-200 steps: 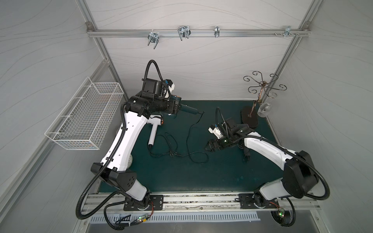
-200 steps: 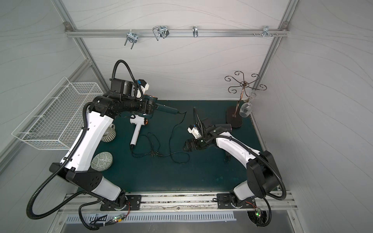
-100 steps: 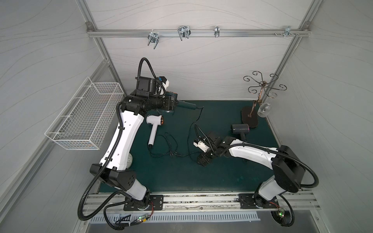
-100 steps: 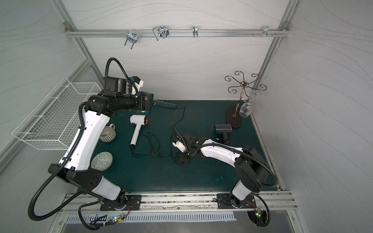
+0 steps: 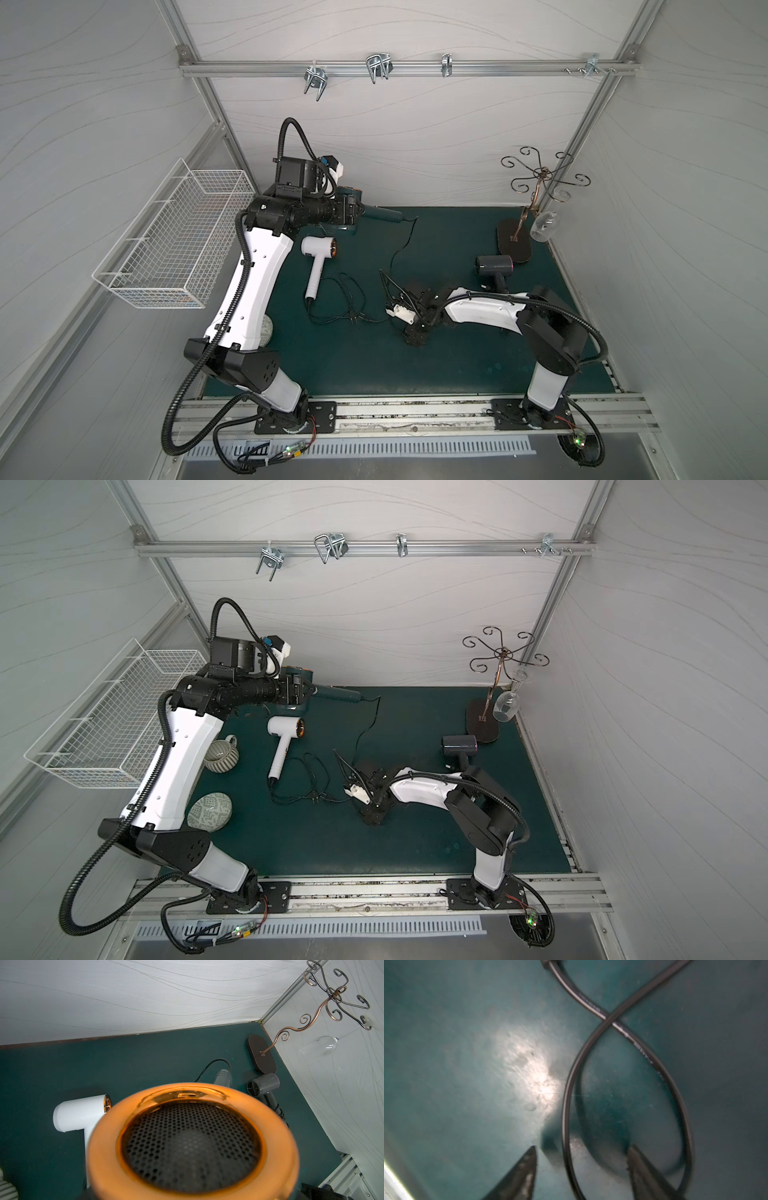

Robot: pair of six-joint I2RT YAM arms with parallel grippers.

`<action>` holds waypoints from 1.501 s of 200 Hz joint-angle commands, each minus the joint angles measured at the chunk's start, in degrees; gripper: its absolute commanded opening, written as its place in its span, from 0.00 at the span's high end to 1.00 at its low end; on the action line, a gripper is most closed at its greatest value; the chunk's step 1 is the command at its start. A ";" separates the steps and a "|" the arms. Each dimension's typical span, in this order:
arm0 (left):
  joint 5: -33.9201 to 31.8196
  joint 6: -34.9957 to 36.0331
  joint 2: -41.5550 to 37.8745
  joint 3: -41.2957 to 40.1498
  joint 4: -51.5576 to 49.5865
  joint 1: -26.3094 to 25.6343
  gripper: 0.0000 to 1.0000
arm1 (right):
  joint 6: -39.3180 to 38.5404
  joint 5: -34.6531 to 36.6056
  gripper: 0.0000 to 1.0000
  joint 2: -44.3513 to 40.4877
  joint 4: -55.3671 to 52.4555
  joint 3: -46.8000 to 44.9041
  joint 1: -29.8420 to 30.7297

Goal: Wrap the cord around the hair dryer
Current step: Wrap the power cord around the hair dryer.

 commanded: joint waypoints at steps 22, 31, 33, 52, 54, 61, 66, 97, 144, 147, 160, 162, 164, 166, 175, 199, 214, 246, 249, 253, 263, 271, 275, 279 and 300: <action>1.32 -0.65 -3.01 2.45 5.53 0.27 1.00 | -1.59 4.52 0.72 -0.10 -2.86 -2.04 -1.02; 1.32 -0.65 -3.09 2.41 5.54 0.27 1.00 | -1.59 4.17 0.82 -1.64 -3.02 -2.67 -2.11; 1.33 -0.60 -3.10 2.44 5.56 0.27 1.00 | -1.59 4.11 0.84 -2.00 -3.13 -2.79 -2.44; 1.48 -0.70 -3.27 2.32 5.51 0.27 1.00 | -1.57 0.75 0.94 -7.42 -4.47 -3.98 -6.12; 1.52 -0.68 -3.25 2.35 5.51 0.27 1.00 | -1.56 0.15 0.95 -8.22 -4.72 -4.05 -6.60; 1.66 -0.76 -3.35 2.28 5.52 0.27 1.00 | -1.58 -1.91 0.97 -10.62 -5.72 -4.08 -8.20; 1.79 -0.77 -3.40 2.14 5.49 0.27 1.00 | -1.59 -3.33 0.98 -12.19 -6.70 -4.02 -9.25; 2.35 -0.90 -3.54 1.81 5.76 0.28 1.00 | -1.59 -15.84 1.00 -20.28 -13.30 -1.65 -16.01; 1.80 -0.77 -3.80 2.43 5.80 0.27 1.00 | 1.19 -34.13 1.00 -24.06 -19.48 1.33 -24.80; 1.73 -0.69 -3.87 2.45 5.86 0.27 1.00 | 1.22 -34.51 1.00 -24.14 -19.96 1.76 -25.17; 1.86 -0.49 -4.06 2.60 6.08 0.27 1.00 | 0.68 -33.70 1.00 -24.25 -22.92 4.30 -26.49; 1.97 -0.45 -4.06 2.60 6.09 0.27 1.00 | 0.47 -33.36 1.00 -24.27 -23.24 4.92 -26.68; 2.13 -0.40 -4.11 2.66 6.14 0.27 1.00 | 0.24 -33.07 1.00 -24.14 -23.91 5.43 -26.81; 2.32 -0.32 -4.07 2.68 6.13 0.27 1.00 | -0.01 -32.80 1.00 -24.06 -24.52 6.00 -27.02; 3.53 -0.02 -3.91 2.62 6.33 0.26 1.00 | -0.92 -31.25 1.00 -23.86 -26.67 8.46 -27.84; 10.15 0.05 -3.65 -0.32 8.58 0.25 1.00 | -4.42 -27.84 1.00 -23.77 -30.60 14.90 -28.85; 15.33 -0.22 -4.19 -4.94 12.44 0.27 1.00 | -6.33 -26.00 1.00 -23.78 -32.41 18.45 -28.85; 22.91 -1.77 -5.26 -15.93 22.18 0.58 1.00 | -8.67 -22.00 1.00 -24.60 -33.07 24.19 -28.59; 23.60 -1.97 -5.17 -16.62 22.80 0.61 1.00 | -8.82 -21.52 1.00 -24.70 -33.07 24.66 -28.53; 24.41 -2.18 -4.99 -17.28 23.53 0.69 1.00 | -9.12 -20.99 1.00 -24.71 -33.14 25.25 -28.37; 25.87 -2.84 -4.47 -18.94 25.54 0.79 1.00 | -10.20 -19.67 1.00 -24.88 -33.37 26.74 -27.92; 26.98 -3.42 -4.12 -20.24 27.31 0.80 1.00 | -10.96 -18.47 1.00 -24.93 -33.66 28.04 -27.35; 27.47 -3.63 -3.87 -20.80 28.07 0.80 1.00 | -11.35 -17.90 1.00 -24.90 -33.83 28.67 -27.03; 28.01 -3.85 -3.62 -21.31 28.86 0.80 1.00 | -11.80 -16.80 1.00 -24.73 -34.09 29.38 -26.65; 30.38 -4.54 -2.36 -23.24 31.92 0.80 1.00 | -13.68 -12.89 1.00 -24.02 -35.04 32.92 -25.37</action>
